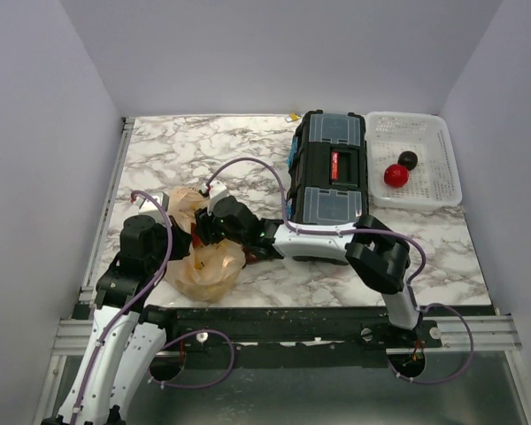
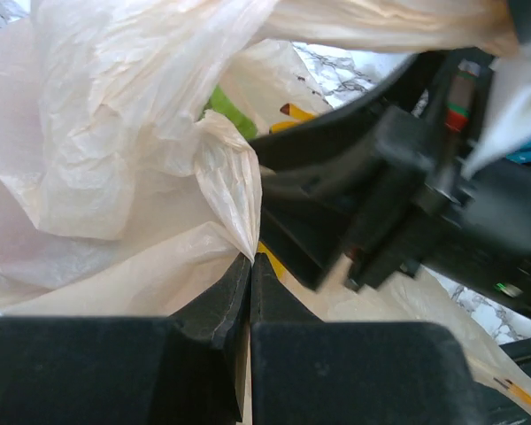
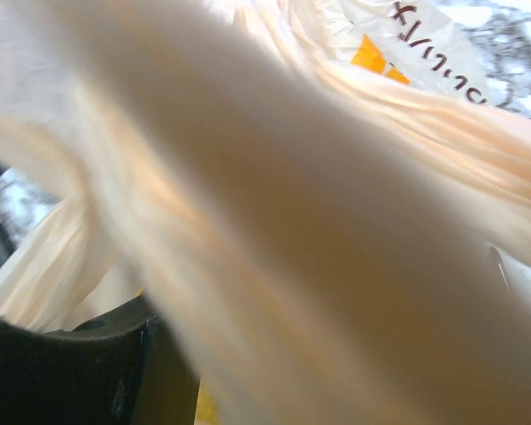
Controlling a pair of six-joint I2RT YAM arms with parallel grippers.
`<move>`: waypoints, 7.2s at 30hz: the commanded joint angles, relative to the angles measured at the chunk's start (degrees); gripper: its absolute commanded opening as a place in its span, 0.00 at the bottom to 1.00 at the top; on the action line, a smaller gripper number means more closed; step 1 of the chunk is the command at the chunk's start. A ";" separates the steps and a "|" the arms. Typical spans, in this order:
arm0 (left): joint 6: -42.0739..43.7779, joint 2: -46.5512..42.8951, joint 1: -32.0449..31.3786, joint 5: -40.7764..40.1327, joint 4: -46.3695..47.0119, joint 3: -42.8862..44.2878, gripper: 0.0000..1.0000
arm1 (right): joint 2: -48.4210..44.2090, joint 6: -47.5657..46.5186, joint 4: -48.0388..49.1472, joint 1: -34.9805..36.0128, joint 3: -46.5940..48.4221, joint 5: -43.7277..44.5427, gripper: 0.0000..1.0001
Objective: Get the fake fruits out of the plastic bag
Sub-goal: Take out the fake fruit from the plastic bag, then place the fake fruit in the bin, then adjust the plastic bag at the center of the board.
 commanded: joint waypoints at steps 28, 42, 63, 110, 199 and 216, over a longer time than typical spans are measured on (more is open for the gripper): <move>-0.82 3.62 -1.85 -1.68 -1.25 1.79 0.00 | 18.18 -14.20 0.95 -2.85 13.29 15.17 0.83; -0.77 4.41 -1.89 -1.67 -1.31 1.88 0.00 | 19.84 -15.66 3.11 -3.05 15.99 13.02 0.62; -1.04 2.81 -1.85 -2.98 -1.40 1.79 0.00 | -1.61 -9.29 -0.61 -2.98 -0.49 -4.88 0.12; -0.96 1.97 -1.86 -2.10 -1.05 1.62 0.00 | -38.02 -1.34 -15.65 -48.98 -11.65 28.24 0.01; -0.52 -0.03 -1.85 -5.63 -3.43 3.99 0.00 | -30.68 -7.01 -18.70 -24.40 -5.16 -22.73 0.83; 2.56 -1.20 -1.85 -7.56 -0.87 1.53 0.00 | -11.09 -10.10 -17.71 -2.59 4.35 -13.83 0.61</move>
